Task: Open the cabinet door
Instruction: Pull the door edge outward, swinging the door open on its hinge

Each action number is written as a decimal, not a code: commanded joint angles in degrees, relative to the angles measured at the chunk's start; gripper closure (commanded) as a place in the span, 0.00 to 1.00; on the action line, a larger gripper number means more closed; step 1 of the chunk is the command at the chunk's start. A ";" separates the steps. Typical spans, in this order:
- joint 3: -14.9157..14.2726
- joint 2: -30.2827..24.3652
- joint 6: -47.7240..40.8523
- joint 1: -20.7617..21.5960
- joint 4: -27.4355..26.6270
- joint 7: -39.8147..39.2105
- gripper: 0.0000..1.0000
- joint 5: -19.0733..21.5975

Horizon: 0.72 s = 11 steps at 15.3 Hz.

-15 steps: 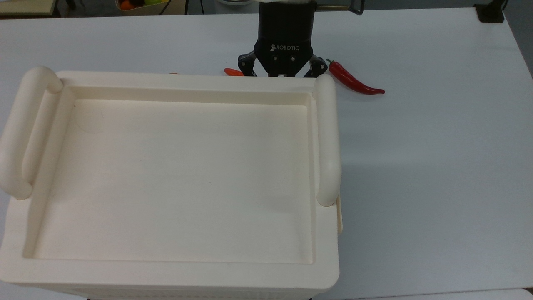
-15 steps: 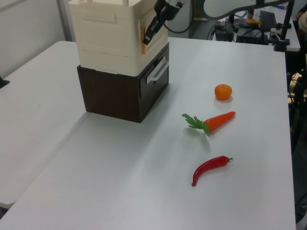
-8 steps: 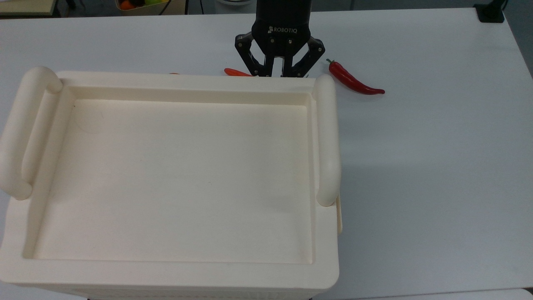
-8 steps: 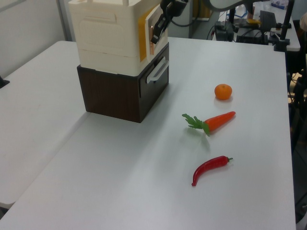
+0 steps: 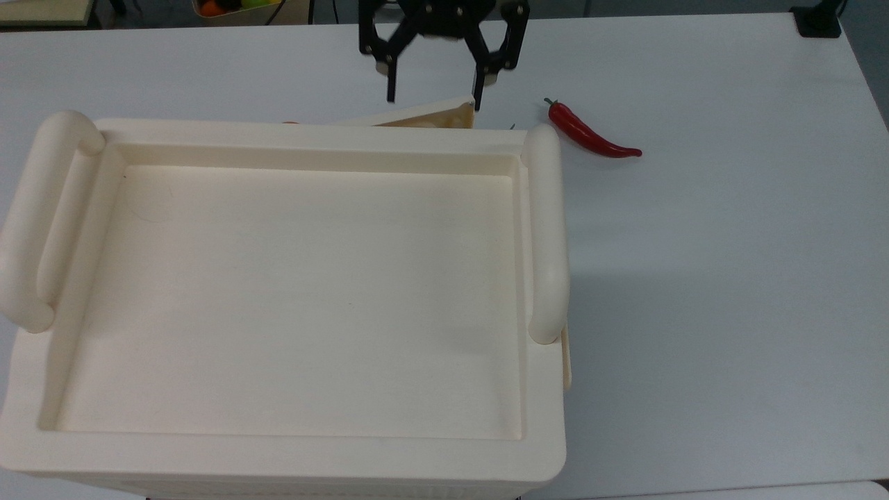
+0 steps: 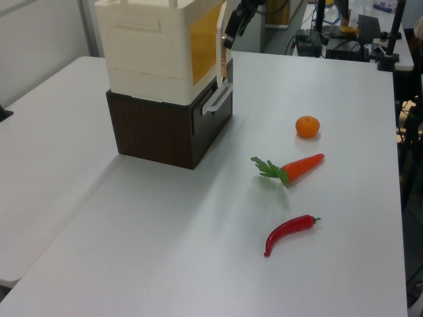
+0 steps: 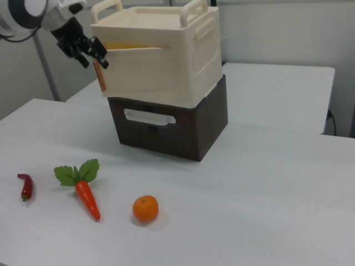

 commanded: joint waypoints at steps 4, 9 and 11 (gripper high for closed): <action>-0.46 -3.16 1.15 -0.06 0.37 0.66 0.00 -0.07; -0.37 -0.96 13.81 0.38 -0.58 0.66 0.00 3.53; -0.28 -0.26 14.08 0.47 -0.94 0.75 0.00 3.53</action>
